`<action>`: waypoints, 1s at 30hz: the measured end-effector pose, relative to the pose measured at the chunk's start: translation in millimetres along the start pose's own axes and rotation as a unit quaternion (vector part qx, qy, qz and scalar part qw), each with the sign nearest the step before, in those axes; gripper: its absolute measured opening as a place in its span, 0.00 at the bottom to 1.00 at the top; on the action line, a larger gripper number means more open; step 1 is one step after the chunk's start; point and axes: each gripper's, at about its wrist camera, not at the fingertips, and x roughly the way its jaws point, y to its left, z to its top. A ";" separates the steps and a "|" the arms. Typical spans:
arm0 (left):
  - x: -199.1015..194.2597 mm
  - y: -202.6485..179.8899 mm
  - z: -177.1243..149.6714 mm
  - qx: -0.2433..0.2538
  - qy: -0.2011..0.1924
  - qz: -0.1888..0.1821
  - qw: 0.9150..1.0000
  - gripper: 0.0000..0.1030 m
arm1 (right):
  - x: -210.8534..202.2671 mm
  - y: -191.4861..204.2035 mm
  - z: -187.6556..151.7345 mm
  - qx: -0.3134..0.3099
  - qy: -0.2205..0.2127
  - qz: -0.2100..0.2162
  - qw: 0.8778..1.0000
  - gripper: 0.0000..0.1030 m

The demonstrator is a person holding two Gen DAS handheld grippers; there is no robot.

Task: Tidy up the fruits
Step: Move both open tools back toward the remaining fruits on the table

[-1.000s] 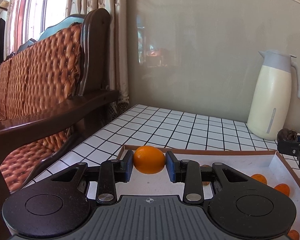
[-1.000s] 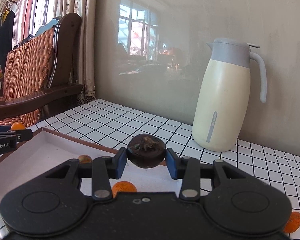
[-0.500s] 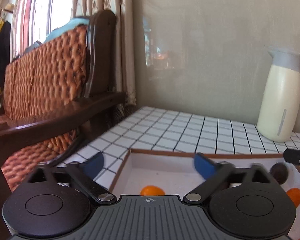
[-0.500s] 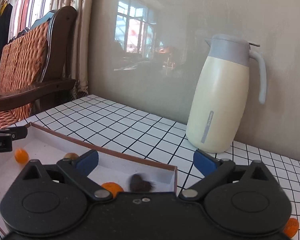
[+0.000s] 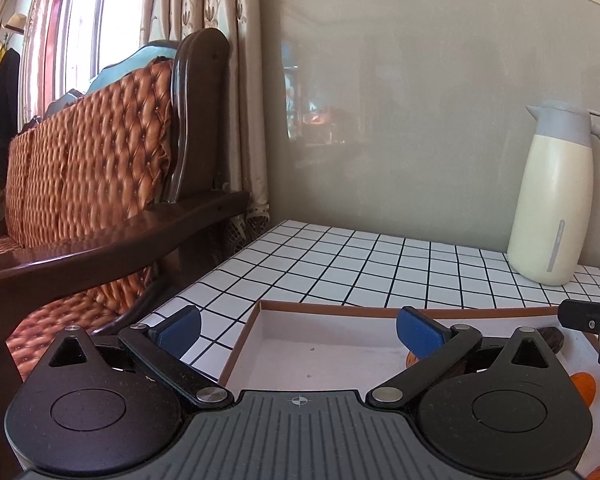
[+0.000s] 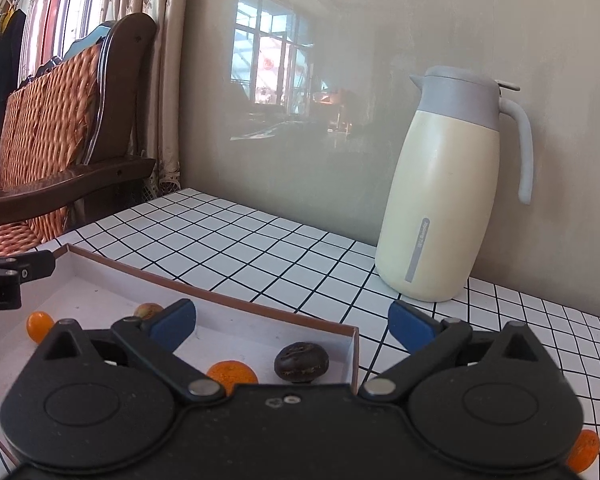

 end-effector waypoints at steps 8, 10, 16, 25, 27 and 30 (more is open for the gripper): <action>-16.6 -6.0 0.6 0.010 -0.008 -0.009 1.000 1.00 | -19.2 0.1 -0.5 0.000 -0.014 -0.002 1.000 0.94; -23.3 -7.7 -0.2 0.009 -0.010 -0.013 1.000 1.00 | -26.3 0.1 -1.0 0.001 -0.020 -0.003 1.000 0.94; -47.0 -12.3 0.2 -0.001 -0.028 -0.028 0.999 1.00 | -48.1 -0.2 -6.5 -0.013 -0.035 -0.010 0.999 0.94; -77.7 -29.7 -10.5 0.013 -0.033 -0.045 0.998 1.00 | -81.8 -13.6 -23.0 -0.006 -0.037 -0.021 0.999 0.94; -88.9 -34.5 -15.5 0.019 -0.041 -0.049 0.998 1.00 | -89.7 -14.9 -27.4 -0.007 -0.037 -0.021 0.999 0.94; -104.5 -42.9 -24.5 0.035 -0.041 -0.055 0.997 1.00 | -103.3 -15.2 -34.5 -0.013 -0.039 -0.025 0.999 0.94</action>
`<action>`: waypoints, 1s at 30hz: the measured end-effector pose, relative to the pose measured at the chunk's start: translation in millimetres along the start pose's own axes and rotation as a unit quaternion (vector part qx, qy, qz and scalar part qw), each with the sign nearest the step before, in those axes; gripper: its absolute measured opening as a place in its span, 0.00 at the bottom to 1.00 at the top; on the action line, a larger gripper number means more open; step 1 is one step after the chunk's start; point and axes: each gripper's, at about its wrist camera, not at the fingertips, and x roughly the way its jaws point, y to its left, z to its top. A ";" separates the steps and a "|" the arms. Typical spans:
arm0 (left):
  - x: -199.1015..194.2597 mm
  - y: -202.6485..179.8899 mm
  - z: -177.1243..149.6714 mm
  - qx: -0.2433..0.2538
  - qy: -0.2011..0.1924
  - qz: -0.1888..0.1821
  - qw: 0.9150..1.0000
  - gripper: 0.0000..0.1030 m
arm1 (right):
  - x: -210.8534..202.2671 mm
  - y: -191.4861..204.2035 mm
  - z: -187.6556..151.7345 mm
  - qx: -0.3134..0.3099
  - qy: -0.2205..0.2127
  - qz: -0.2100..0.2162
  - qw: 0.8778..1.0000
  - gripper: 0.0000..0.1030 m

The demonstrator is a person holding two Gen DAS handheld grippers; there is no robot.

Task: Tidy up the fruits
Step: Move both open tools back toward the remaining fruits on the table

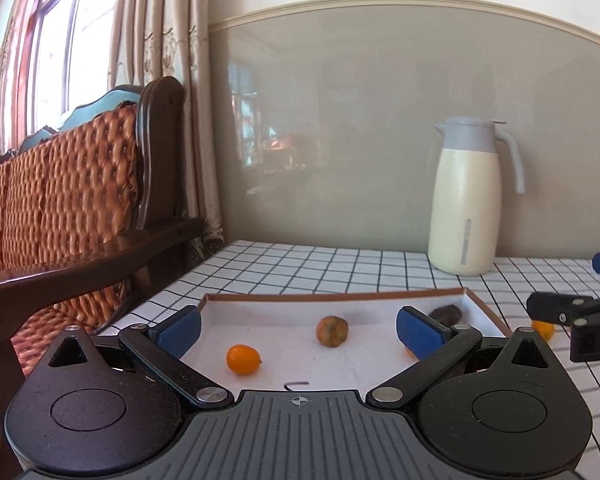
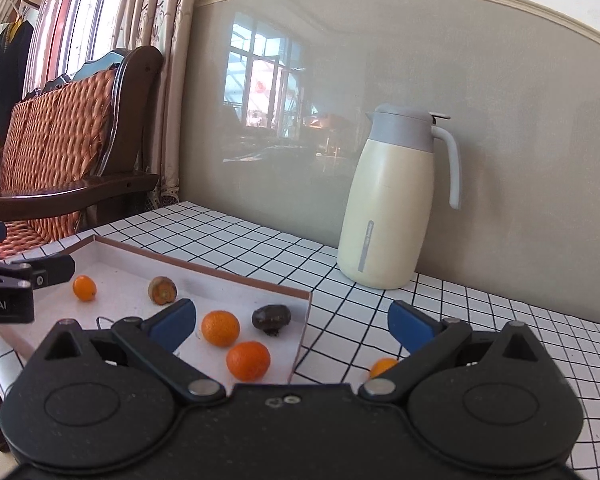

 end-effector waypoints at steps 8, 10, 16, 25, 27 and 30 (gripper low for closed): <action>-29.4 -27.7 -5.0 0.031 -0.014 -0.009 0.999 1.00 | -35.0 -11.4 -12.9 -0.017 -0.006 -0.020 1.000 0.94; -33.4 -31.4 -4.8 0.027 -0.022 -0.004 0.999 1.00 | -40.8 -17.5 -17.1 -0.016 -0.002 -0.027 1.000 0.93; -38.8 -47.9 -8.5 0.023 -0.024 -0.018 0.999 1.00 | -54.0 -35.0 -27.1 -0.011 0.006 -0.044 0.999 0.92; -46.6 -80.3 -10.7 0.023 -0.042 -0.062 0.997 1.00 | -68.4 -57.4 -38.5 -0.003 0.015 -0.072 0.997 0.90; -46.8 -87.3 -11.4 0.023 -0.043 -0.071 0.996 1.00 | -71.0 -63.6 -40.9 0.000 0.016 -0.080 0.997 0.90; -49.2 -99.8 -12.8 0.031 -0.049 -0.088 0.994 1.00 | -75.6 -75.4 -44.9 0.008 0.018 -0.093 0.996 0.88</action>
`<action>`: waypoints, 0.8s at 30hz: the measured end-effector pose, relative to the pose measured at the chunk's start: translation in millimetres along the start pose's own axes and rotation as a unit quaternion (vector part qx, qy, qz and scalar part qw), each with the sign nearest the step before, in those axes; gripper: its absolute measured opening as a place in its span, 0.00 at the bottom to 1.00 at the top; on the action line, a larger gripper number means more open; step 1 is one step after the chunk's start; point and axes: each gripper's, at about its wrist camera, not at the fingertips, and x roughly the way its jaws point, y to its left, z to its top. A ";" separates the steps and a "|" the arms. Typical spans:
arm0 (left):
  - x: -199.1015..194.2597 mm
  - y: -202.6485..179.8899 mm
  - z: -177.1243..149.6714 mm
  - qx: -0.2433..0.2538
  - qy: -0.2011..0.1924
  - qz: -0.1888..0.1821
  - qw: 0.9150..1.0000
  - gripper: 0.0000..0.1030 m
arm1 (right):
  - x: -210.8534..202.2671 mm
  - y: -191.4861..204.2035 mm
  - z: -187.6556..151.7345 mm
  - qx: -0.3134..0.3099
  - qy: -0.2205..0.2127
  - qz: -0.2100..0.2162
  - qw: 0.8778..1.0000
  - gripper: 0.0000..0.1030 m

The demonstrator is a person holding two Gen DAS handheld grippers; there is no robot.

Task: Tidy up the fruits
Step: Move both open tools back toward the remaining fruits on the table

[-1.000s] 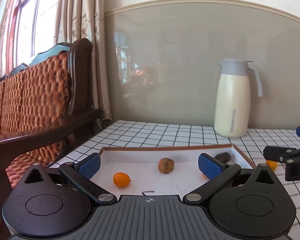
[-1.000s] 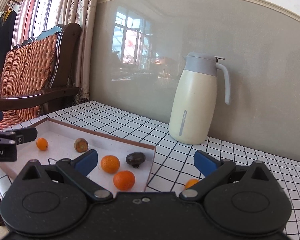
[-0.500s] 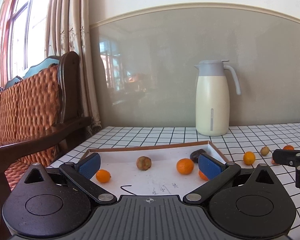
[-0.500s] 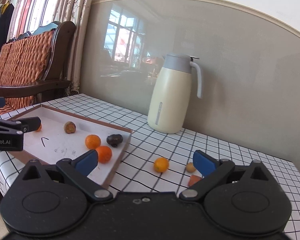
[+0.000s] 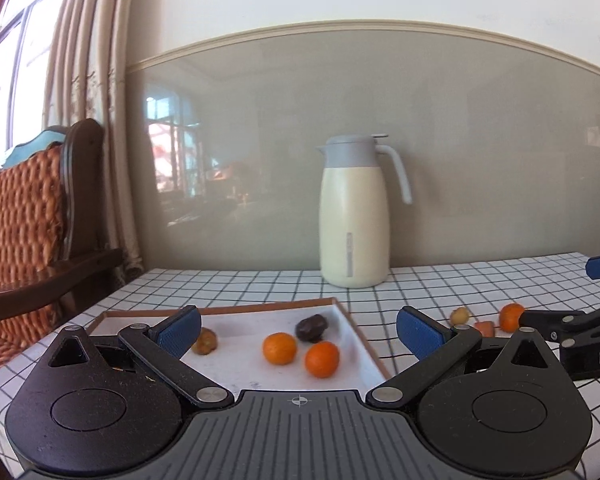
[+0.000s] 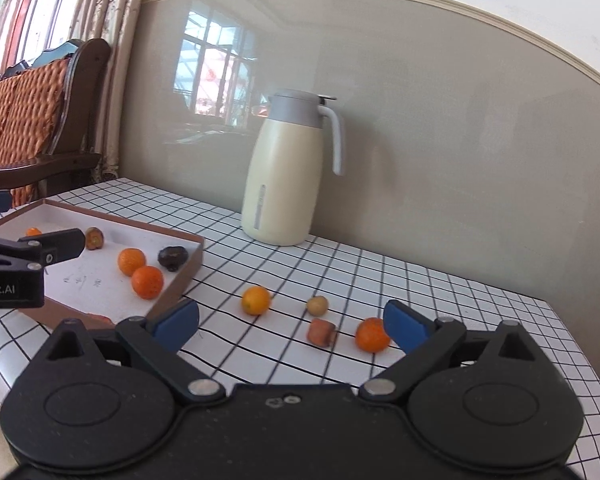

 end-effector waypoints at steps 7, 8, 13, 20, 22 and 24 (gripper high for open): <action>3.9 -32.5 0.2 0.031 0.010 -0.037 0.999 1.00 | -6.5 -25.4 -9.1 0.009 0.006 -0.021 1.000 0.83; 4.5 -36.5 0.0 0.033 0.011 -0.040 0.999 1.00 | -7.3 -28.0 -10.6 0.008 0.008 -0.024 1.000 0.82; 7.7 -58.4 -1.6 0.043 0.016 -0.060 0.997 1.00 | -11.3 -42.9 -17.8 0.010 0.014 -0.037 0.999 0.79; 13.6 -86.1 -4.1 0.046 0.028 -0.078 0.995 1.00 | -16.7 -63.6 -27.1 0.019 0.019 -0.058 0.998 0.79; 15.1 -94.2 -3.5 0.049 0.029 -0.080 0.995 1.00 | -17.2 -68.6 -29.2 0.020 0.021 -0.061 0.998 0.79; 17.3 -101.5 -3.1 0.051 0.031 -0.079 0.995 1.00 | -16.8 -72.1 -31.0 0.021 0.023 -0.063 0.998 0.79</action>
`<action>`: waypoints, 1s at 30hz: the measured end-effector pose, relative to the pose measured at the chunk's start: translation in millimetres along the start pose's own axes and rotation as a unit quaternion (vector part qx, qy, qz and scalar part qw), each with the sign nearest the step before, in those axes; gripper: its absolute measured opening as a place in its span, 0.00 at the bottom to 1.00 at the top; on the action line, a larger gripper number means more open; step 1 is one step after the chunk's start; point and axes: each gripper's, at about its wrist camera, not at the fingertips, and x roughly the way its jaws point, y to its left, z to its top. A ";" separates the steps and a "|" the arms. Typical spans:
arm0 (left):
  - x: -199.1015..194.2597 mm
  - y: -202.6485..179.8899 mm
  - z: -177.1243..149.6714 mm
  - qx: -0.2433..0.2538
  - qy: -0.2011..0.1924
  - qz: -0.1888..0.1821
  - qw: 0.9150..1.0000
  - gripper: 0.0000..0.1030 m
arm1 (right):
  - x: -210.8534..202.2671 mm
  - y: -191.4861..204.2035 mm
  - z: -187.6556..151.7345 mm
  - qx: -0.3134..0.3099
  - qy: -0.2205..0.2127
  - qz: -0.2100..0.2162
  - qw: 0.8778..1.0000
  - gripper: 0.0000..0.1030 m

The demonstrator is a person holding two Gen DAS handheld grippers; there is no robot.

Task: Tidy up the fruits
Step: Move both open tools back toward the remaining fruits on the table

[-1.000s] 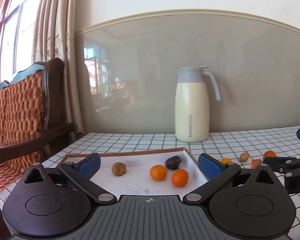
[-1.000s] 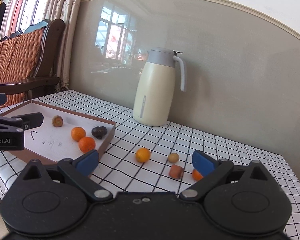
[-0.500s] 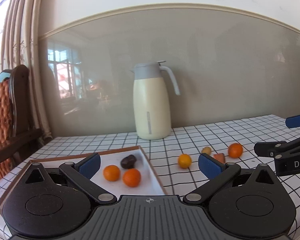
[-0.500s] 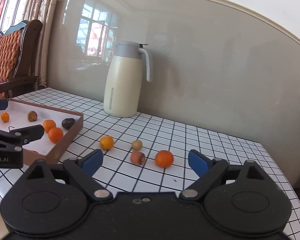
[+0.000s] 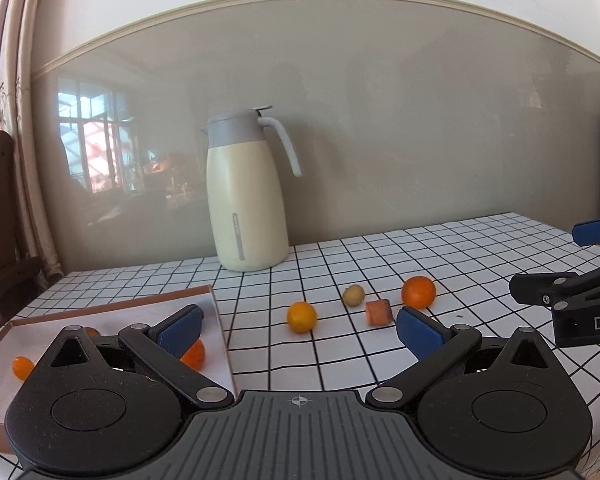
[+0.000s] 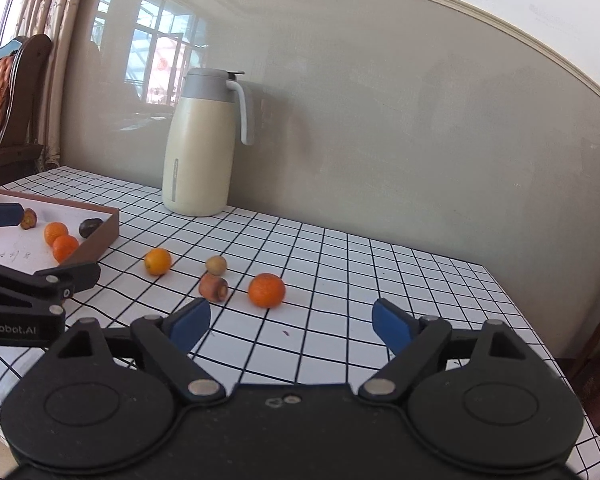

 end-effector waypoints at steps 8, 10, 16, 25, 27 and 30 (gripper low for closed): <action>17.6 -22.5 5.7 -0.007 0.007 0.007 1.000 1.00 | 14.1 -11.4 0.2 0.008 -0.001 -0.004 1.000 0.78; 21.4 -27.6 6.0 -0.004 0.007 0.002 1.000 0.99 | 19.7 -18.1 0.4 0.024 0.001 -0.002 1.000 0.77; 40.3 -38.6 4.1 -0.005 0.026 -0.002 1.000 0.94 | 34.9 -24.6 -0.5 0.041 0.007 -0.002 0.999 0.75; 61.5 -39.0 0.9 -0.020 0.049 -0.011 0.999 0.81 | 56.9 -21.3 1.7 0.039 0.011 0.004 0.999 0.74; 65.9 -40.7 0.5 -0.023 0.055 -0.017 0.998 0.80 | 60.6 -21.0 3.3 0.038 0.010 0.003 0.999 0.74; 70.6 -44.6 0.0 -0.021 0.056 -0.022 0.998 0.76 | 66.5 -21.8 4.8 0.042 0.013 0.001 0.999 0.74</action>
